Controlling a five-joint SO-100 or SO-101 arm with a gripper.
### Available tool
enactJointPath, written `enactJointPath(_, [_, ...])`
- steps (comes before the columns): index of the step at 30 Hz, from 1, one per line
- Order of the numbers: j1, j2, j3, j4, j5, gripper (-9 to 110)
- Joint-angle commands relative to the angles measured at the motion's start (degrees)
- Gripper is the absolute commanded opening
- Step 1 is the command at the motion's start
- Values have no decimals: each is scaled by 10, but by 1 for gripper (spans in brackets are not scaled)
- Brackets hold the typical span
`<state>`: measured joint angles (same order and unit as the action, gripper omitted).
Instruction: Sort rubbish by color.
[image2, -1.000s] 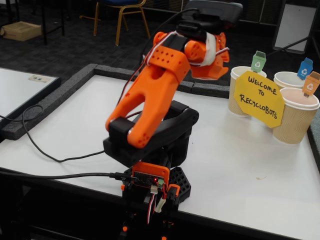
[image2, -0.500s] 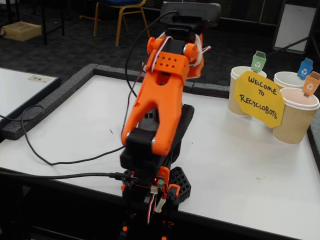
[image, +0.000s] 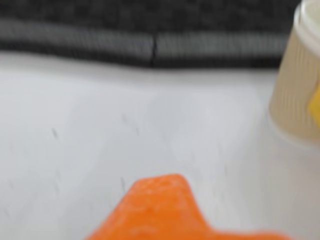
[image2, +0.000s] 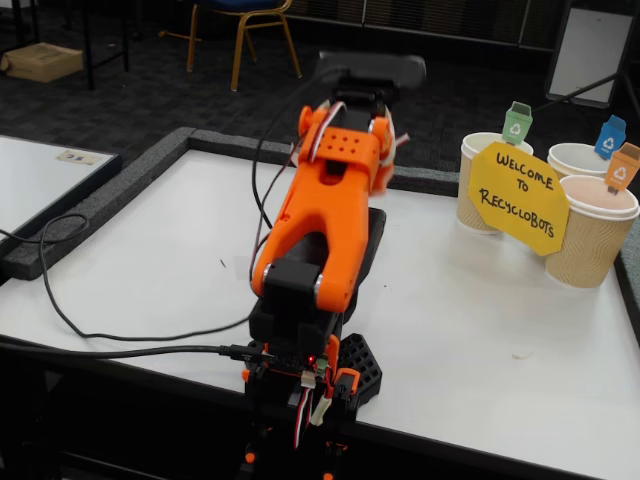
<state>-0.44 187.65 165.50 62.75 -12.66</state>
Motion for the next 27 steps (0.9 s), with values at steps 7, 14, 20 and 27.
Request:
enactJointPath(7, [18,8,47,-10,98,0])
enactJointPath(14, [30,8,90,-9,129,0])
enactJointPath(20, [18,8,83,25,146,0])
enactJointPath(27, [9,8,73,72,146,0])
